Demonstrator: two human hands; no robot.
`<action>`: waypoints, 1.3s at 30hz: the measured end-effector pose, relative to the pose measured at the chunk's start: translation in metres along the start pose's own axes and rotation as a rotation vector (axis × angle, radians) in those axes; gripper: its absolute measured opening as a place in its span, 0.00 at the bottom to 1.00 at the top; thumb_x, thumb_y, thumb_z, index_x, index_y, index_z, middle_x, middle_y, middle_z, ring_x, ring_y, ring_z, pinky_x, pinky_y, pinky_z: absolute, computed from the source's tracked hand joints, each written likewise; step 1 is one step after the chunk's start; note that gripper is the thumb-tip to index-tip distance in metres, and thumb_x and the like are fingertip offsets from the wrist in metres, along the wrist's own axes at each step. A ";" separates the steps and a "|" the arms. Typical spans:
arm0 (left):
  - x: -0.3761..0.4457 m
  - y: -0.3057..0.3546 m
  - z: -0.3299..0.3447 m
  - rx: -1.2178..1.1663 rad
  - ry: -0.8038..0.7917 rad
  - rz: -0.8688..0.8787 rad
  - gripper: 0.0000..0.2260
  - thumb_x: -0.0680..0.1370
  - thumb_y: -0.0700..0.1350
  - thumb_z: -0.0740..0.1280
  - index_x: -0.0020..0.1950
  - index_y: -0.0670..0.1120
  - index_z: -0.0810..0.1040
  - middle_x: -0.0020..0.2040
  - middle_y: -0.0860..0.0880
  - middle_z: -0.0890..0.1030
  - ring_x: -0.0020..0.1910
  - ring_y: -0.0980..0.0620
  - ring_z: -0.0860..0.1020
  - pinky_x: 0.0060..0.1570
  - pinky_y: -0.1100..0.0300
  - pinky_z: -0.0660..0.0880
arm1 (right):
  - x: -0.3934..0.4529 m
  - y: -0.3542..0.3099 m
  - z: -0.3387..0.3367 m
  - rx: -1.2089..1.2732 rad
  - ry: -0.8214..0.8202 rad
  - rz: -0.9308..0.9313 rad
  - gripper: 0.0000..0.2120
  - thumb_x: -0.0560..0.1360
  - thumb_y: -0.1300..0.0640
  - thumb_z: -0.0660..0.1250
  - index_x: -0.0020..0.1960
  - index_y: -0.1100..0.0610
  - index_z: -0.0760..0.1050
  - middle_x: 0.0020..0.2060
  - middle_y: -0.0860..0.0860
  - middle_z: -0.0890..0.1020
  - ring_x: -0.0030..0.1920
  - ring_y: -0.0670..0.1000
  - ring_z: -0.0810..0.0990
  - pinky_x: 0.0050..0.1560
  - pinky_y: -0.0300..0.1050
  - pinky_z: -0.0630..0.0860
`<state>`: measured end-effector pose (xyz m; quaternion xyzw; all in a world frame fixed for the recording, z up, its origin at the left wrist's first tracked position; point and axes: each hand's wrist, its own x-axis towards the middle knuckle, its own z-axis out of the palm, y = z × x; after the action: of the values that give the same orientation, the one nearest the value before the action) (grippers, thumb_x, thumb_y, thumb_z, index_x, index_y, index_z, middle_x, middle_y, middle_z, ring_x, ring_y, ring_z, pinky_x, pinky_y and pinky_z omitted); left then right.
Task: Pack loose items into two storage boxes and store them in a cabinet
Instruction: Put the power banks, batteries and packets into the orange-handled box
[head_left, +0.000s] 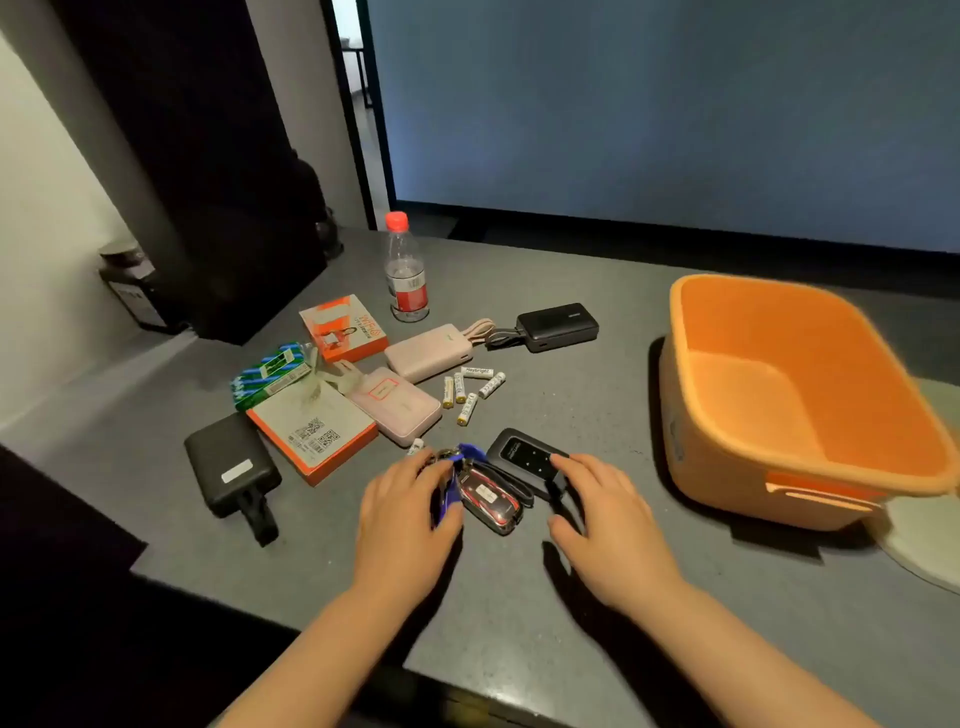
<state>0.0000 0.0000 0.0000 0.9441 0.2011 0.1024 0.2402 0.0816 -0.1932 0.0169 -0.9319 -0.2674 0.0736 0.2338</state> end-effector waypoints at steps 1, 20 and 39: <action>0.007 -0.007 0.000 0.011 0.014 0.020 0.21 0.77 0.52 0.64 0.70 0.56 0.69 0.72 0.55 0.66 0.71 0.53 0.62 0.71 0.55 0.55 | 0.009 -0.001 0.002 0.006 0.019 -0.009 0.28 0.76 0.51 0.62 0.75 0.48 0.59 0.70 0.44 0.65 0.70 0.47 0.61 0.71 0.46 0.60; 0.054 -0.036 0.018 -0.161 0.075 0.082 0.05 0.73 0.53 0.71 0.45 0.54 0.83 0.40 0.58 0.75 0.44 0.56 0.71 0.50 0.61 0.59 | 0.072 0.017 0.028 -0.067 0.004 0.007 0.23 0.77 0.43 0.61 0.71 0.44 0.65 0.67 0.40 0.72 0.66 0.47 0.67 0.64 0.45 0.63; 0.080 0.043 -0.021 -0.244 0.223 0.311 0.10 0.74 0.57 0.63 0.39 0.55 0.79 0.37 0.59 0.75 0.41 0.58 0.72 0.45 0.62 0.65 | 0.052 0.010 -0.038 0.070 0.276 0.029 0.31 0.75 0.42 0.66 0.74 0.50 0.62 0.66 0.43 0.72 0.66 0.46 0.65 0.61 0.39 0.64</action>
<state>0.0799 0.0084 0.0476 0.9105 0.0645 0.2654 0.3104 0.1406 -0.1882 0.0448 -0.9281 -0.2168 -0.0424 0.2996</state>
